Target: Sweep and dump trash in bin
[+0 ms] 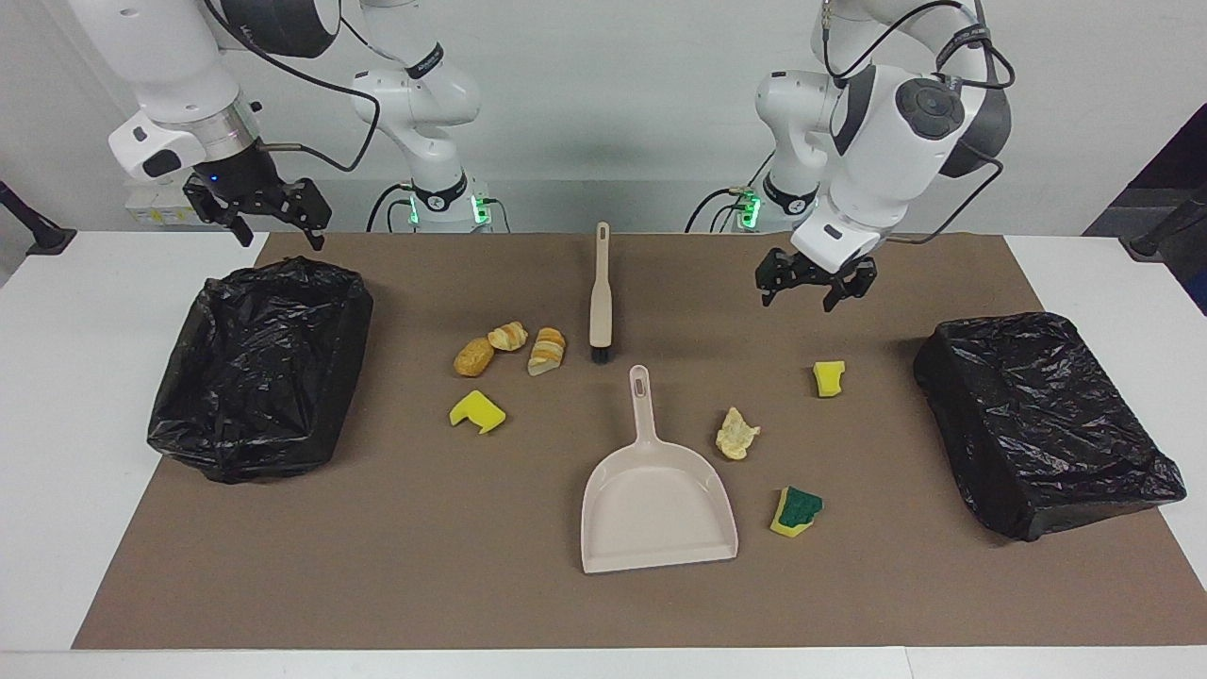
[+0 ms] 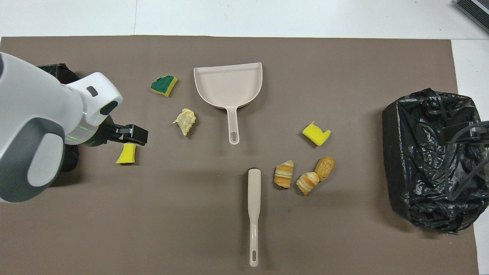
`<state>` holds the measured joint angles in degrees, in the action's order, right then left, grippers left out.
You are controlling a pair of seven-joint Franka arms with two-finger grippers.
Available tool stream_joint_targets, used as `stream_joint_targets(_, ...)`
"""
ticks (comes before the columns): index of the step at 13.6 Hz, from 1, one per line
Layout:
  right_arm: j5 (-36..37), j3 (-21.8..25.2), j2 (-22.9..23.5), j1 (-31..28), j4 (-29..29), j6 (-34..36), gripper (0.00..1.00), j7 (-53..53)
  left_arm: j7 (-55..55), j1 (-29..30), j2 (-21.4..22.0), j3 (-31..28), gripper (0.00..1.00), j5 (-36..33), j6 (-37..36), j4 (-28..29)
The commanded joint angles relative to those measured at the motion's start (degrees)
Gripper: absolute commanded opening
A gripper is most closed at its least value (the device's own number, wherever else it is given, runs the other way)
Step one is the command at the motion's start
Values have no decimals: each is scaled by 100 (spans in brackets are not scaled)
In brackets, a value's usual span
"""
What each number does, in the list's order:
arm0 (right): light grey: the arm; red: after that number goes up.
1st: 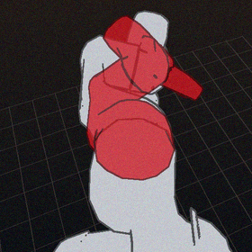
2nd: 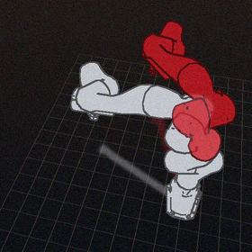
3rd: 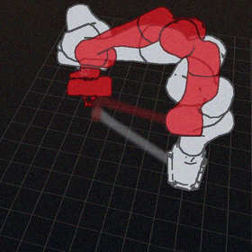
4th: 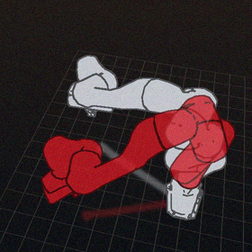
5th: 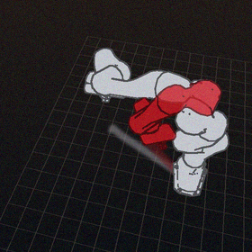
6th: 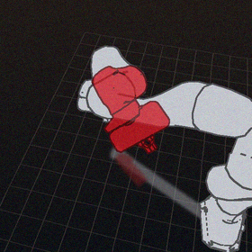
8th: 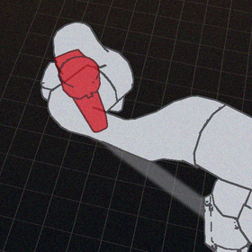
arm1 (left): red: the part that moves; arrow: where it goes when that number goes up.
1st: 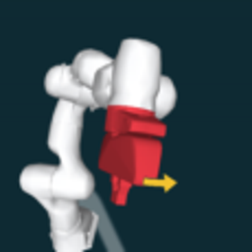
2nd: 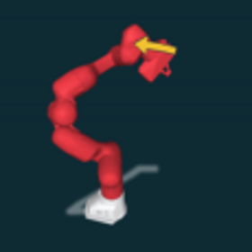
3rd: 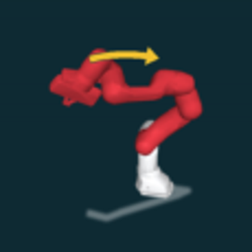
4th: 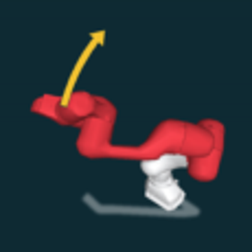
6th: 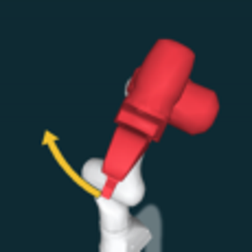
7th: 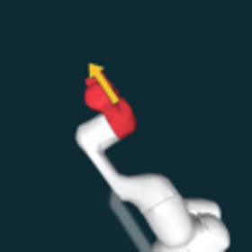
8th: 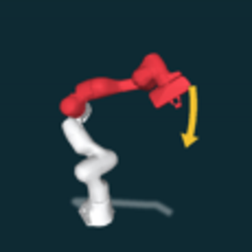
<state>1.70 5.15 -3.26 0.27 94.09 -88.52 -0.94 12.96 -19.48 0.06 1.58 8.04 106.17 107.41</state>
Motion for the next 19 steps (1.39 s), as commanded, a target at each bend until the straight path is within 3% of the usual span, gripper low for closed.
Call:
stream_joint_targets(1,67,-32,-52,-79,66,-95,100,-196,723,-748,608,-88,100,101,850,1078)
stream_joint_targets(4,67,-32,-60,-79,83,-95,100,-196,1137,-1512,513,-88,100,101,1212,1344)
stream_joint_targets(8,67,-32,-87,-79,127,-95,100,-196,1893,-2585,504,-97,100,101,2381,2213)
stream_joint_targets(12,-65,-41,-192,-71,259,-87,100,-125,2447,-3315,381,-88,100,101,2593,2346)
stream_joint_targets(16,67,-84,-253,8,311,-42,100,-169,2474,-3668,152,-79,100,93,2759,2460)
stream_joint_targets(19,-38,-111,-271,104,504,-235,100,-117,2816,-3957,30,-88,94,93,2936,2557)
